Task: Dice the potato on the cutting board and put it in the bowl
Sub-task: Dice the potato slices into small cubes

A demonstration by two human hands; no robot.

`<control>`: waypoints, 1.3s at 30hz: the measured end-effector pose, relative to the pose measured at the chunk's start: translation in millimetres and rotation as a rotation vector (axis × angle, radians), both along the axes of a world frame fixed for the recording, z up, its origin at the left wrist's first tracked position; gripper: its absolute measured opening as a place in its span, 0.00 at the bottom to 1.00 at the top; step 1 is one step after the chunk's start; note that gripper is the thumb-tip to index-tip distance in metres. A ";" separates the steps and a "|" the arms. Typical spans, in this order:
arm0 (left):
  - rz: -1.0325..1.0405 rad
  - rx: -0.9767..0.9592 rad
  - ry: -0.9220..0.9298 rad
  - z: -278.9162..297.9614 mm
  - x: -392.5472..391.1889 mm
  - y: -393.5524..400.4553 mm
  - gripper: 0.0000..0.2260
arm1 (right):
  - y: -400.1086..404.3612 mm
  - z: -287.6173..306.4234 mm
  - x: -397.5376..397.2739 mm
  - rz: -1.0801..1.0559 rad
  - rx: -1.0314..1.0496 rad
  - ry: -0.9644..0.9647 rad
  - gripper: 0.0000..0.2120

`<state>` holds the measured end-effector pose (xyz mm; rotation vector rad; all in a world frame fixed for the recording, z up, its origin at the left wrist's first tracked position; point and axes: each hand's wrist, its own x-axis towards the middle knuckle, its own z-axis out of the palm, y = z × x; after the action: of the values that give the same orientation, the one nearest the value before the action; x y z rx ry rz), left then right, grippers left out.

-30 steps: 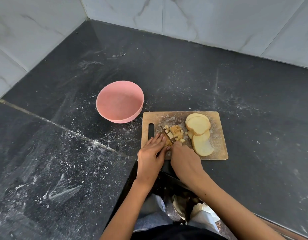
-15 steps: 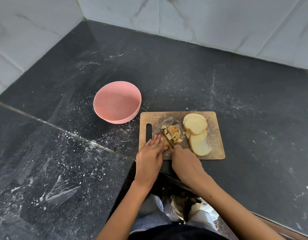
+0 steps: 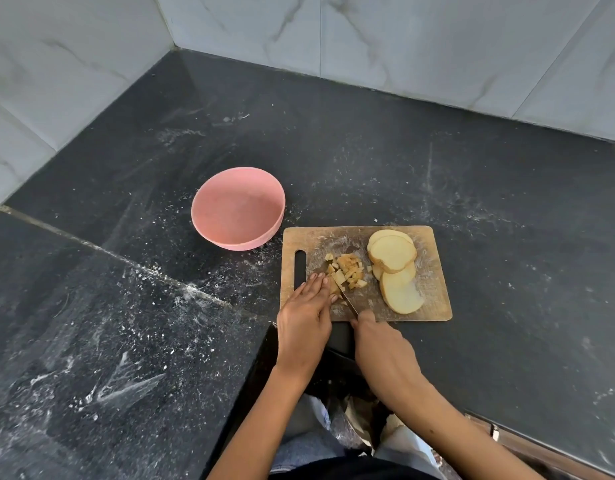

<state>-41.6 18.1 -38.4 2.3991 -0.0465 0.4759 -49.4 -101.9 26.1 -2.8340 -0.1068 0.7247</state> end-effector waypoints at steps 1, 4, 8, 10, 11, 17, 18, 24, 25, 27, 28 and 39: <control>0.004 -0.005 0.003 -0.4 -0.2 -0.3 0.14 | -1.8 0.8 -1.0 -0.004 0.003 -0.003 0.08; 0.014 -0.033 0.015 -0.5 -0.3 -0.9 0.15 | 4.3 1.6 8.9 -0.014 0.008 -0.012 0.09; 0.020 -0.041 0.010 -0.1 -1.3 -2.2 0.15 | 6.4 0.9 14.1 0.000 0.004 -0.020 0.09; 0.034 -0.054 0.008 1.6 -2.1 -2.1 0.15 | -2.6 -0.3 2.9 0.003 0.015 0.007 0.09; 0.038 -0.060 0.008 1.8 -1.5 -1.4 0.14 | -6.9 -0.1 -3.3 0.006 0.020 0.013 0.10; 0.058 -0.072 0.031 3.5 -3.5 -4.7 0.14 | -26.6 4.2 -20.6 0.041 -0.024 0.047 0.10; 0.059 -0.076 0.035 3.9 -3.8 -4.6 0.14 | -28.6 4.9 -22.8 0.044 -0.030 0.047 0.10; 0.028 -0.059 0.007 3.0 -2.7 0.7 0.13 | -30.1 4.7 -10.5 -0.020 0.046 -0.016 0.11; 0.022 -0.069 0.008 2.9 -2.9 1.7 0.13 | -30.3 4.2 -6.1 -0.023 0.062 -0.030 0.12; 0.013 -0.097 0.017 3.3 -3.4 3.3 0.13 | -32.3 4.5 -0.3 -0.021 0.098 -0.056 0.13; 0.013 -0.125 0.021 3.5 -3.5 4.3 0.13 | -33.9 5.6 0.8 -0.025 0.125 -0.064 0.14; 0.042 -0.258 0.004 4.7 -3.8 10.7 0.15 | -18.9 10.1 5.9 0.005 0.227 -0.143 0.13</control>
<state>-45.4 28.8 -33.7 2.1515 0.0632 0.4663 -43.5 -120.7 36.2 -2.6652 -0.2053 0.4761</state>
